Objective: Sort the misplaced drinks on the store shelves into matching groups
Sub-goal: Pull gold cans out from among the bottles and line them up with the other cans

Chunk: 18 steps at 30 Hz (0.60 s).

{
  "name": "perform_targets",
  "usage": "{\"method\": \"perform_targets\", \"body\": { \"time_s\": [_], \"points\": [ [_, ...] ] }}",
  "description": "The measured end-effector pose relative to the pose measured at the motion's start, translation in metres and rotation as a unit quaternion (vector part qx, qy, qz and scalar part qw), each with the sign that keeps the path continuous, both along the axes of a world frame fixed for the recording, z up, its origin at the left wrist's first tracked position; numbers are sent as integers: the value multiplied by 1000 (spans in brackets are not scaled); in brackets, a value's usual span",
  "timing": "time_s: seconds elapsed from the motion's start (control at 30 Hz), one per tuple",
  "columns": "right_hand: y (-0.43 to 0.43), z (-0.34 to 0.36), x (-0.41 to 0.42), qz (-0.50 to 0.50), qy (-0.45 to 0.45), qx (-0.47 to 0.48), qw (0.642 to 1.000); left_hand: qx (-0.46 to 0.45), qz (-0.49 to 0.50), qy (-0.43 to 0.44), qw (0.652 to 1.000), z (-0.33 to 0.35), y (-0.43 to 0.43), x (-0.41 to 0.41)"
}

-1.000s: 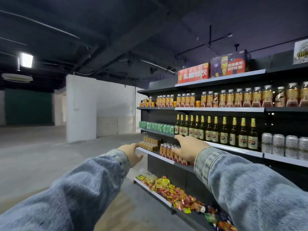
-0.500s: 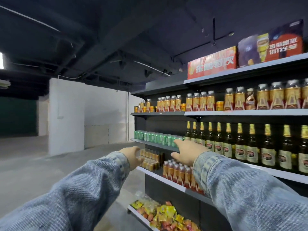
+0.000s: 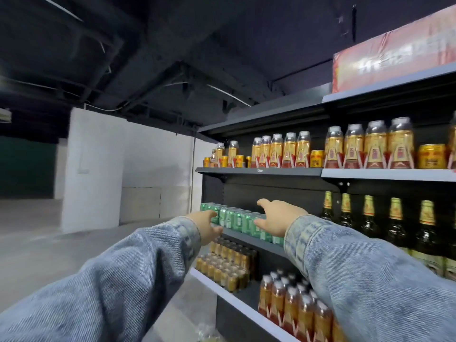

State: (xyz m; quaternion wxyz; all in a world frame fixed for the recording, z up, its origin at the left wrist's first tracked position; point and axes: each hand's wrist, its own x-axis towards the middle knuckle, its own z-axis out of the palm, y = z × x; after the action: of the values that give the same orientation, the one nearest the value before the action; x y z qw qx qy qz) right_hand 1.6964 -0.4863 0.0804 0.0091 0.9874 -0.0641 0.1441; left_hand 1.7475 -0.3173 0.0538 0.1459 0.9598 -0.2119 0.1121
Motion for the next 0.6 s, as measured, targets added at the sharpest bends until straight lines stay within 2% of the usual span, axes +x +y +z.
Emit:
{"method": "perform_targets", "body": {
  "time_s": [0.27, 0.6],
  "points": [
    [-36, 44, 219, -1, -23, 7, 1000, -8, -3, -11, 1000, 39, -37, 214],
    [-62, 36, 448, -51, -54, 2, 997, -10, -57, -28, 998, 34, -75, 469]
  ]
}}
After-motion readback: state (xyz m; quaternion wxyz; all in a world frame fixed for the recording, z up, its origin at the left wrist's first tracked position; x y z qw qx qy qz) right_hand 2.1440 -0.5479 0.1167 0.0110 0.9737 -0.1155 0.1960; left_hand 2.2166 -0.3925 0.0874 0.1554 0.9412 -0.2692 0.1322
